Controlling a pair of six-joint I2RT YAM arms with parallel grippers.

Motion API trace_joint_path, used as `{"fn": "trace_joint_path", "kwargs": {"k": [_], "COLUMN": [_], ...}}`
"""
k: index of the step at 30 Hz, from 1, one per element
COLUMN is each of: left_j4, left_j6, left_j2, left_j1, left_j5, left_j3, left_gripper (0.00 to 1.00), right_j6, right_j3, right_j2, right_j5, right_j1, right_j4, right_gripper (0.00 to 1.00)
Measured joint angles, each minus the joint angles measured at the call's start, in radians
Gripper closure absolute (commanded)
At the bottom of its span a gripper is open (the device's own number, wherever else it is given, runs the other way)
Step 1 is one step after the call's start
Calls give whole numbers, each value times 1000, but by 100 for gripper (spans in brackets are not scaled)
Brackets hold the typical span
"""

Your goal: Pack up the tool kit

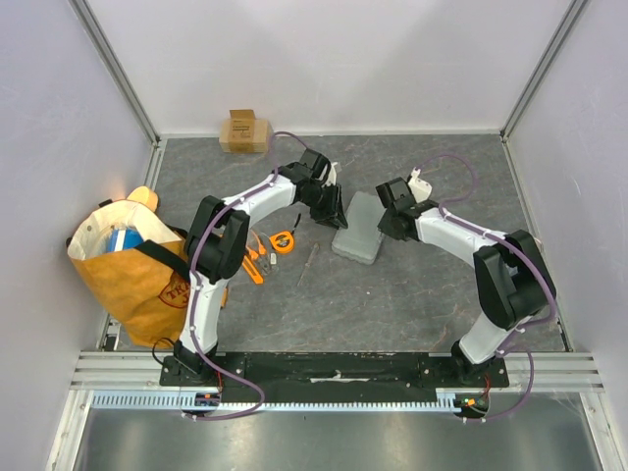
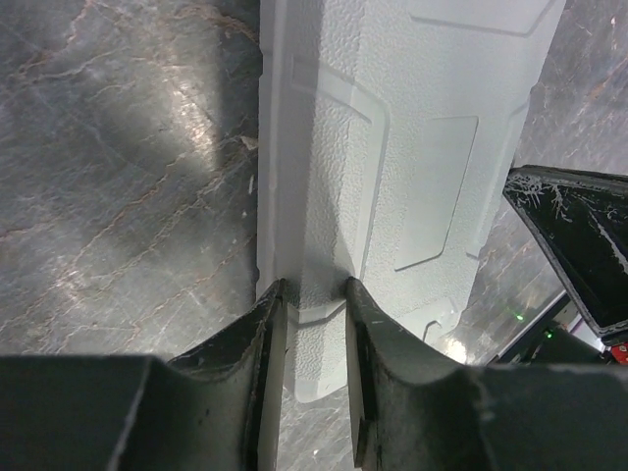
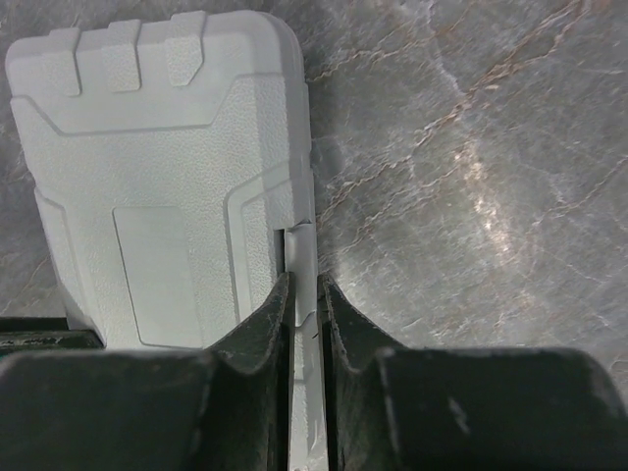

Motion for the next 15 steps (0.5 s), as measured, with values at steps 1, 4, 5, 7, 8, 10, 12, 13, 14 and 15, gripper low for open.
{"fn": "trace_joint_path", "kwargs": {"k": [1,4,5,7,8,10,12,13,14,15], "left_j4": [-18,-51,-56,-69,-74,-83,-88,-91,-91,-91], "left_j6": [-4,-17,-23,-27,-30,-34,-35,-35,-35,-35], "left_j2": [10,34,40,42,43,47,49,50,50,50], "left_j1": [-2,-10,-15,-19,-20,-21,-21,-21,-21,-21], "left_j5": [0,-4,-5,-20,-25,-26,-26,-25,-25,-24], "left_j3": [18,62,71,81,84,92,96,99,99,99], "left_gripper": [69,70,70,71,72,72,72,71,70,68], "right_j6": [-1,-4,-6,-29,-43,-64,-76,-82,-89,-94], "right_j3": [0,3,4,3,-3,-19,-27,-27,-27,-27], "right_j2": [1,2,2,3,10,32,48,49,45,35], "right_j5": [18,69,88,151,183,226,255,266,270,271], "right_j1": [3,7,8,5,-2,-17,-27,-28,-28,-28], "right_j4": [-1,-12,-18,-76,-120,-201,-263,-288,-304,-312], "right_gripper": [82,81,82,82,82,81,80,77,74,69]}}
